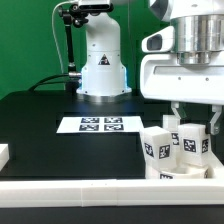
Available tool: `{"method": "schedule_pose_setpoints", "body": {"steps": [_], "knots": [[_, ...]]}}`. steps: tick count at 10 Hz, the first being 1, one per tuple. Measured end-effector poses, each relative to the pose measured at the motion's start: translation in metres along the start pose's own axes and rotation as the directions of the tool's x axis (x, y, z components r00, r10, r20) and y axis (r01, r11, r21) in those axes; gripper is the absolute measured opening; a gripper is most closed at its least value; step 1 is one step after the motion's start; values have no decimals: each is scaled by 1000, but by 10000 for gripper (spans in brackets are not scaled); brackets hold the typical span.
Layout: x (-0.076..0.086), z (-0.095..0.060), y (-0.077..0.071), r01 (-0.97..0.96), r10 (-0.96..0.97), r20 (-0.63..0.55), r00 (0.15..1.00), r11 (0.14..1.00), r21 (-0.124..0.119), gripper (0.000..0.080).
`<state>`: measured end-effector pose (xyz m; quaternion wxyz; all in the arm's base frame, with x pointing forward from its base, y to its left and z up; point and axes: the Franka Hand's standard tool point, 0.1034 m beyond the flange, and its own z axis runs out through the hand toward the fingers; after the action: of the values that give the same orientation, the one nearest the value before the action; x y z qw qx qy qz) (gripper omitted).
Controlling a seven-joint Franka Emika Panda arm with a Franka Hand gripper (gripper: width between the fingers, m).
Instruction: Assemble stool
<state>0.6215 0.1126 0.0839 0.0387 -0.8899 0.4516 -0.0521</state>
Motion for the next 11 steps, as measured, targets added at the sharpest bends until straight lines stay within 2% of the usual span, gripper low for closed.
{"method": "schedule_pose_setpoints", "body": {"steps": [4,5,7,11], "knots": [[-1,0,-1,-288,288,20,957,957,10,341],[0,1,-1,-361,360,30,932,933,20,341],[0,1,-1,-580,577,70,814,814,29,341],[1,2,0,-776,771,103,628,631,6,341]]}}
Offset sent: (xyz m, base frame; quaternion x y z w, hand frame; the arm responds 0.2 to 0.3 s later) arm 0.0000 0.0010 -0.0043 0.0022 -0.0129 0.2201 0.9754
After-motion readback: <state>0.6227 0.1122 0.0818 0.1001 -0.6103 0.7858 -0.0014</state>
